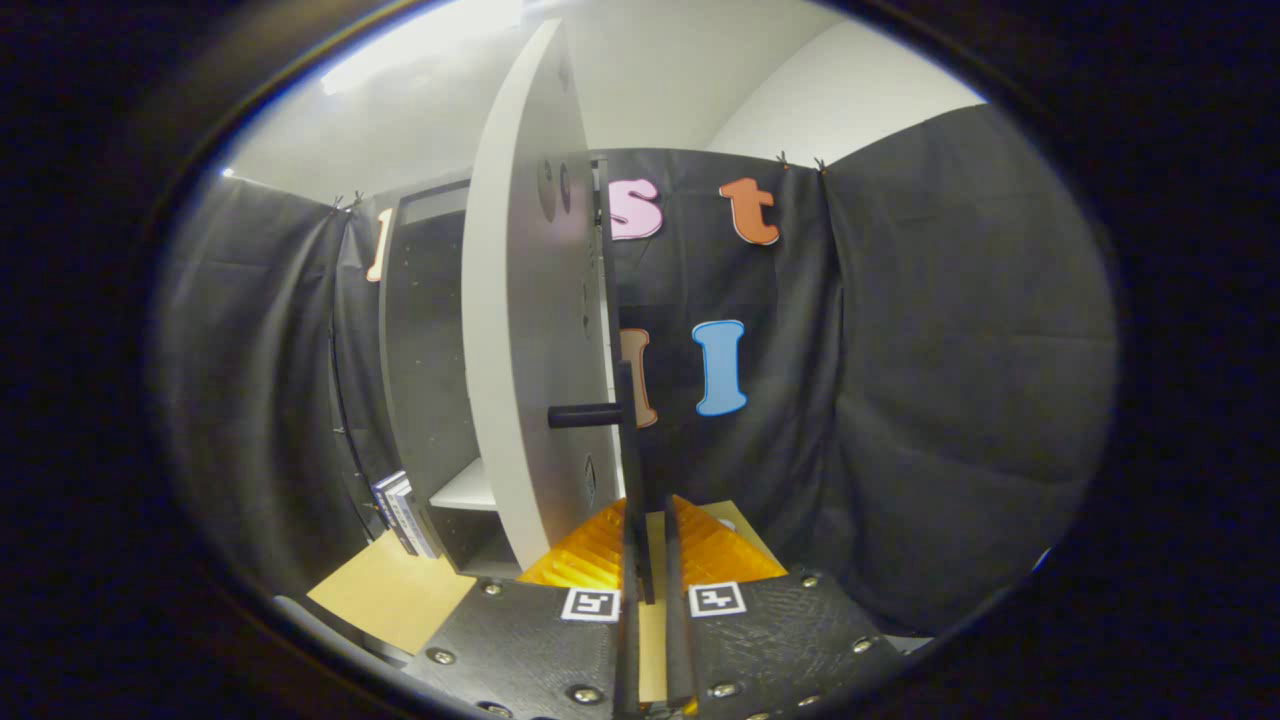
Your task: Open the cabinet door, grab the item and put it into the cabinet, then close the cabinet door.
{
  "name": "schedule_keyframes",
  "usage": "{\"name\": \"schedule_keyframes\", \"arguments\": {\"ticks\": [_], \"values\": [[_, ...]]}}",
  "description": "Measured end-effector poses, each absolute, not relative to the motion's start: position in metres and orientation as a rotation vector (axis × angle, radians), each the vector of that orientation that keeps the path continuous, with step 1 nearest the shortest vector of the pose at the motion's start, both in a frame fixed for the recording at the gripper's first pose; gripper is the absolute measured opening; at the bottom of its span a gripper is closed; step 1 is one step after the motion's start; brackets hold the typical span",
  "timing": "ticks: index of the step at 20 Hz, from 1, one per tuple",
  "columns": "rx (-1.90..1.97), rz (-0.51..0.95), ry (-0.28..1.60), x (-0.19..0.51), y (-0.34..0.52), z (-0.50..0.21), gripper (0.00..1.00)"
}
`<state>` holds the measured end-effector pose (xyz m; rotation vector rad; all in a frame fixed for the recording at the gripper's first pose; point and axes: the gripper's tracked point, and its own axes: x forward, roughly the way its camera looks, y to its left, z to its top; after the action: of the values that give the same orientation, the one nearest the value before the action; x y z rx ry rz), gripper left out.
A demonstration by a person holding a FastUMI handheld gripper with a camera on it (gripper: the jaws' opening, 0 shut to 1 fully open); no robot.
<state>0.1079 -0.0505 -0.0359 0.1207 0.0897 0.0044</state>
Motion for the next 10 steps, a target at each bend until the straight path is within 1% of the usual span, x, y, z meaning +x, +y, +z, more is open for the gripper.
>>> {"name": "schedule_keyframes", "arguments": {"ticks": [4,10], "values": [[0.136,0.039,0.085,0.1107,-0.0485,-0.0345,0.11],[0.111,0.036,0.094,0.1080,-0.0510,-0.0364,0.11]]}}
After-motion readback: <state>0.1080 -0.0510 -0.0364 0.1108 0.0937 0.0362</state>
